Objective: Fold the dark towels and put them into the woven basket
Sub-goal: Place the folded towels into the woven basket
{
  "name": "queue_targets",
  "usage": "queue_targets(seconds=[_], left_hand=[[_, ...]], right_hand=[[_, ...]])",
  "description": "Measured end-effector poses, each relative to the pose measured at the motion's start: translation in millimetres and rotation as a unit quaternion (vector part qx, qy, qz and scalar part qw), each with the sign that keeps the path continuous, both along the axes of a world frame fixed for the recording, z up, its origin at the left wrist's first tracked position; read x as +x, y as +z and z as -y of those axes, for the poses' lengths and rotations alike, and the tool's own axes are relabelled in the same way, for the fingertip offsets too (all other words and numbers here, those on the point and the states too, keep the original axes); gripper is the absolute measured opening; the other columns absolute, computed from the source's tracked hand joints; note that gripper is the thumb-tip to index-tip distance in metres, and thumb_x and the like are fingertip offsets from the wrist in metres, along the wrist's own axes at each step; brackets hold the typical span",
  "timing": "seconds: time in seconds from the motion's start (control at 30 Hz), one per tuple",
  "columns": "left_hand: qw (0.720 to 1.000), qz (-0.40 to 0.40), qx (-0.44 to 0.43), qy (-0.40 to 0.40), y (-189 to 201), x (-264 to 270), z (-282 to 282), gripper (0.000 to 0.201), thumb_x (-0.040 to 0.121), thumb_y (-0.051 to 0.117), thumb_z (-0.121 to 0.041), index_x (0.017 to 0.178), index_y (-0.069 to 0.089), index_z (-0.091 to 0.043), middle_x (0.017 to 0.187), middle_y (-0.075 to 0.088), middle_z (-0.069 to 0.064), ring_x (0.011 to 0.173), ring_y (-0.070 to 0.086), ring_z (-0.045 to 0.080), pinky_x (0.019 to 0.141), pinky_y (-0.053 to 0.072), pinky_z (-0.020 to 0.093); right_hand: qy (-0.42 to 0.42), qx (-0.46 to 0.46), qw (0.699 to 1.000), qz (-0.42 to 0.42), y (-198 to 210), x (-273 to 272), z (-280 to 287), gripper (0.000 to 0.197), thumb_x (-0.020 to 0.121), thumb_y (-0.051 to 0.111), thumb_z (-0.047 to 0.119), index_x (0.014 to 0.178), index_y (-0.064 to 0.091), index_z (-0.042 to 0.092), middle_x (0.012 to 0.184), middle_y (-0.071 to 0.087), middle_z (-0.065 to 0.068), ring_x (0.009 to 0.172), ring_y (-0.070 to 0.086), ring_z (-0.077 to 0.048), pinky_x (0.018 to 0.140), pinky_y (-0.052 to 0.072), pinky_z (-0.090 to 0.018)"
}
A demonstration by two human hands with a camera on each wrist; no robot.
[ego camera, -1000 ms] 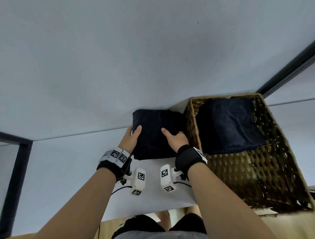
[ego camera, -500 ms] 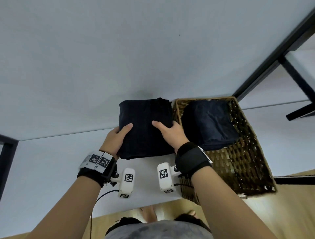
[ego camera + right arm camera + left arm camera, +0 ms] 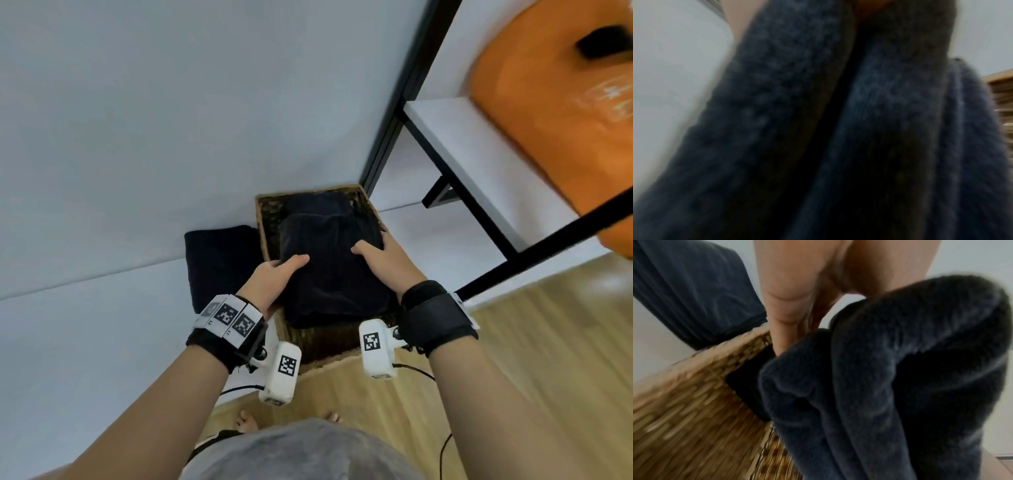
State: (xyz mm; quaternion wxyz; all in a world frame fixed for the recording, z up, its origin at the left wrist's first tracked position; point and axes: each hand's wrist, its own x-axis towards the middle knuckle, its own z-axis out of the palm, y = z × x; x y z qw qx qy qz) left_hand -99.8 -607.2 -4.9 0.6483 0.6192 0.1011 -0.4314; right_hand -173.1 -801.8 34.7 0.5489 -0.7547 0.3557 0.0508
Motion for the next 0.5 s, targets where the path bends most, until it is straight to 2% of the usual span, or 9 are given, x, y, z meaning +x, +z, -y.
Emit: queue_targets(seconds=[0.1,0.17,0.27,0.33,0.4,0.47,0.5], left_hand=[[0.996,-0.039,0.063,-0.054,-11.0,-17.3,17.3,0.055,0.077,0.078,-0.042,0.117,0.063,-0.007,0.111,0.071,0.011,0.101,0.069,0.027,0.093,0.054,0.041],[0.989,-0.054,0.111,-0.085,-16.4,-25.1,24.9,0.059,0.077,0.076,-0.045,0.12,0.059,-0.007,0.113,0.069,0.013,0.102,0.067,0.03,0.092,0.055,0.045],[0.975,-0.049,0.181,-0.116,-21.7,-30.8,34.9,0.054,0.079,0.071,-0.049,0.114,0.061,-0.008,0.109,0.069,0.013,0.098,0.068,0.03,0.089,0.057,0.046],[0.965,-0.035,0.227,-0.124,-20.9,-30.9,40.6,0.053,0.08,0.067,-0.053,0.108,0.062,-0.008,0.105,0.069,0.012,0.092,0.069,0.029,0.088,0.057,0.043],[0.948,-0.008,0.279,-0.153,-20.8,-27.9,45.9,0.048,0.081,0.059,-0.056,0.099,0.061,-0.011,0.102,0.068,0.008,0.087,0.065,0.025,0.088,0.054,0.035],[0.94,-0.005,0.3,-0.16,-25.0,-22.7,54.4,0.038,0.081,0.055,-0.049,0.093,0.062,-0.013,0.096,0.067,0.009,0.086,0.063,0.026,0.085,0.049,0.032],[0.941,-0.013,0.301,-0.155,-29.5,-19.4,59.1,0.034,0.081,0.054,-0.042,0.092,0.063,-0.011,0.091,0.067,0.01,0.083,0.062,0.027,0.08,0.048,0.031]], right_hand=[[0.027,0.014,0.995,-0.096,-9.7,-21.4,22.7,0.061,0.07,0.062,0.044,0.125,0.052,0.02,0.115,0.065,-0.006,0.102,0.064,-0.028,0.096,0.052,-0.046],[0.063,0.011,0.986,-0.155,-18.3,-28.9,33.8,0.054,0.077,0.063,0.042,0.121,0.051,0.015,0.11,0.064,-0.006,0.098,0.064,-0.026,0.092,0.053,-0.04],[0.123,-0.016,0.966,-0.226,-32.5,-28.8,44.2,0.042,0.085,0.059,0.044,0.112,0.058,0.012,0.106,0.066,-0.005,0.094,0.064,-0.023,0.085,0.05,-0.032],[0.141,-0.017,0.959,-0.247,-40.7,-23.7,46.8,0.038,0.088,0.057,0.044,0.11,0.062,0.013,0.108,0.066,-0.006,0.093,0.063,-0.022,0.081,0.048,-0.029],[0.149,-0.01,0.955,-0.255,-50.0,-16.6,46.6,0.029,0.091,0.056,0.041,0.103,0.06,0.015,0.096,0.063,-0.003,0.081,0.06,-0.017,0.067,0.045,-0.026],[0.147,-0.011,0.955,-0.259,-60.2,-9.2,45.2,0.019,0.091,0.057,0.036,0.091,0.058,0.017,0.089,0.06,0.0,0.072,0.055,-0.013,0.057,0.039,-0.023],[0.143,-0.012,0.956,-0.257,-66.3,-4.7,44.9,0.018,0.091,0.057,0.033,0.089,0.057,0.016,0.093,0.061,-0.002,0.071,0.054,-0.013,0.056,0.039,-0.023]])
